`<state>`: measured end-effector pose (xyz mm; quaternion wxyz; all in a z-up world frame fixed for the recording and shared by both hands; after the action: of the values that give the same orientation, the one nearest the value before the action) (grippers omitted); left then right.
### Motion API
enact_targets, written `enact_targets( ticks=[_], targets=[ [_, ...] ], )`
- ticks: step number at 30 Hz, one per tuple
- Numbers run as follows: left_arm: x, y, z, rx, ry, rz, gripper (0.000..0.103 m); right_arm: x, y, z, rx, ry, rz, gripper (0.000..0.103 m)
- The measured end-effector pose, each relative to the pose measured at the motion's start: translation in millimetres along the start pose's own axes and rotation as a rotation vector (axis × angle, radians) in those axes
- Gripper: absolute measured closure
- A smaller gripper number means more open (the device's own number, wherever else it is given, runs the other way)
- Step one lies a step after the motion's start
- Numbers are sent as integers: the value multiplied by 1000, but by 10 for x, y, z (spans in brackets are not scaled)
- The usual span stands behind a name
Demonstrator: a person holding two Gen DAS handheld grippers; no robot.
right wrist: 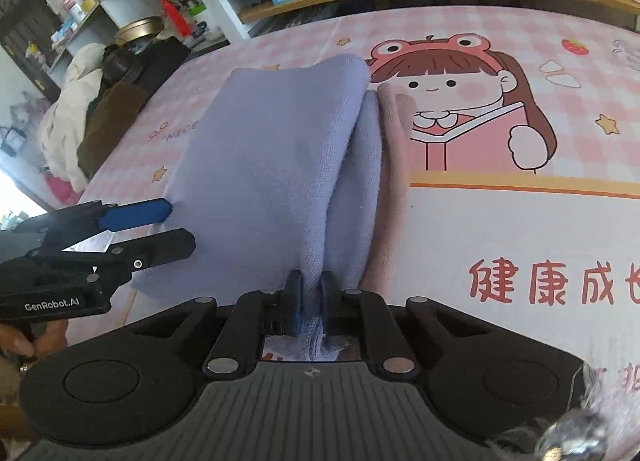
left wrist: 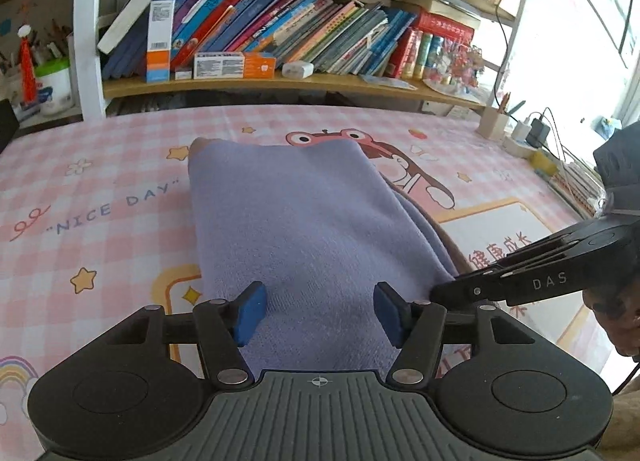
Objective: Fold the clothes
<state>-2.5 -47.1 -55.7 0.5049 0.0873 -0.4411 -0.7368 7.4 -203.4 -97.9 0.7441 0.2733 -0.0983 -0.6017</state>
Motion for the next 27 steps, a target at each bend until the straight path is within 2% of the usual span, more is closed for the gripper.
enact_targets(
  ticks=[6,9,11,15,17,19,20,23,25,27],
  targets=[
    [21,-4,48,1,15,-25,42,-111,-67,101,73,-102,23,92],
    [-4,-9,134,17,54,-22,40,-163,-100,219,133,-172,38,86],
    [-36,-32,210,39,60,0,40,-150,-130,310,166,-215,26,75],
    [-76,-86,361,87,60,59,37,-99,-211,471,210,-276,-24,71],
    [-62,-122,396,96,61,68,36,-98,-268,527,221,-298,-34,59],
    [-28,-157,404,92,65,64,36,-106,-321,564,227,-320,-33,55],
    [-8,-171,403,87,66,61,35,-113,-343,577,228,-329,-31,47],
    [45,-209,410,70,73,45,31,-129,-358,584,221,-370,-11,32],
    [64,-229,425,63,82,36,26,-137,-365,587,214,-389,-1,27],
    [68,-242,434,59,87,34,25,-149,-383,589,205,-402,10,25]
  ],
)
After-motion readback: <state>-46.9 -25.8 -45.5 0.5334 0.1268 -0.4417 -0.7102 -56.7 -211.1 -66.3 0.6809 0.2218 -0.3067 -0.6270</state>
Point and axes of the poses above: each gripper's, at about its wrist camera, not at the fingertips, and z roughly against the way its jaws point, x to its right, y to its top, the point moved 7 cm from there along -z, roughly the way its jaws point, and after that the axes turned 14 degrees about -y, right-handed, at the moved point
